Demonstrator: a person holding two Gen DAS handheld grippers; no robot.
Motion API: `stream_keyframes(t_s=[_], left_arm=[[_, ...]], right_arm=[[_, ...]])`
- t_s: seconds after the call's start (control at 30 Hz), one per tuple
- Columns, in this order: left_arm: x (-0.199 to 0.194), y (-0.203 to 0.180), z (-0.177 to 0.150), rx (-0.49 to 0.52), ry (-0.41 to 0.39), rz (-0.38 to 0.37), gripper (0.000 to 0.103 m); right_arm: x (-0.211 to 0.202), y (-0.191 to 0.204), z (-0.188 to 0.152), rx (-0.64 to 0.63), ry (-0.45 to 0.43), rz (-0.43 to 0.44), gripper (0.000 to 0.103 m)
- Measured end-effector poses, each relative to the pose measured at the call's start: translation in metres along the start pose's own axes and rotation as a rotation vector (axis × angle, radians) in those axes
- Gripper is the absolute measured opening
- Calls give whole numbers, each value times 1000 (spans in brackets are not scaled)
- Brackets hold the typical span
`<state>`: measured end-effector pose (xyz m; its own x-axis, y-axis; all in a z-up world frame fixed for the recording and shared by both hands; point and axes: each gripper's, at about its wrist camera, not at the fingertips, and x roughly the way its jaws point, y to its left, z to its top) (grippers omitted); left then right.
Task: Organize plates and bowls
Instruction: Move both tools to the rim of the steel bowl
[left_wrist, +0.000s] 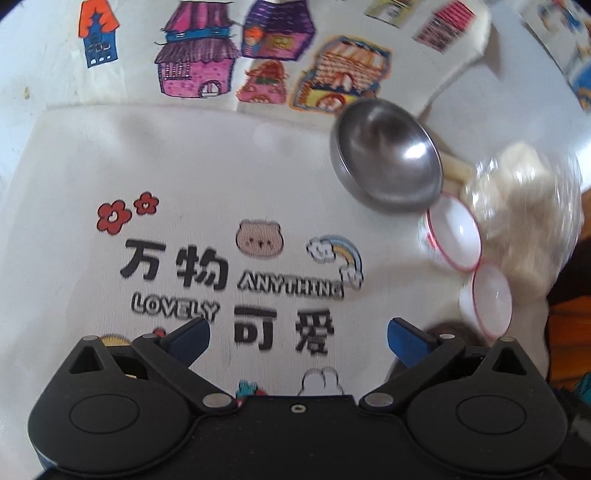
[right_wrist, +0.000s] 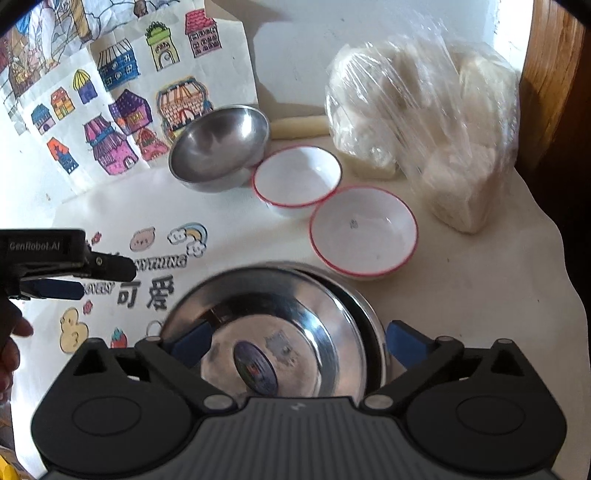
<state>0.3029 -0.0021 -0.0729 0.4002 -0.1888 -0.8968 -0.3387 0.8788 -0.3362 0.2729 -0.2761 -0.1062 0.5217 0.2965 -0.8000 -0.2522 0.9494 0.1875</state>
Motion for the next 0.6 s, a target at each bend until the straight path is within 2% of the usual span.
stream_keyframes(t_s=[0.27,0.6], left_arm=[[13,10,51,-7,-113,-35,102],[48,-1,97,43,-137,-33,102]], right_arm=[[12,15,33,-13,-77,-13,103],[53,28,88,-124,-155,-39,103]])
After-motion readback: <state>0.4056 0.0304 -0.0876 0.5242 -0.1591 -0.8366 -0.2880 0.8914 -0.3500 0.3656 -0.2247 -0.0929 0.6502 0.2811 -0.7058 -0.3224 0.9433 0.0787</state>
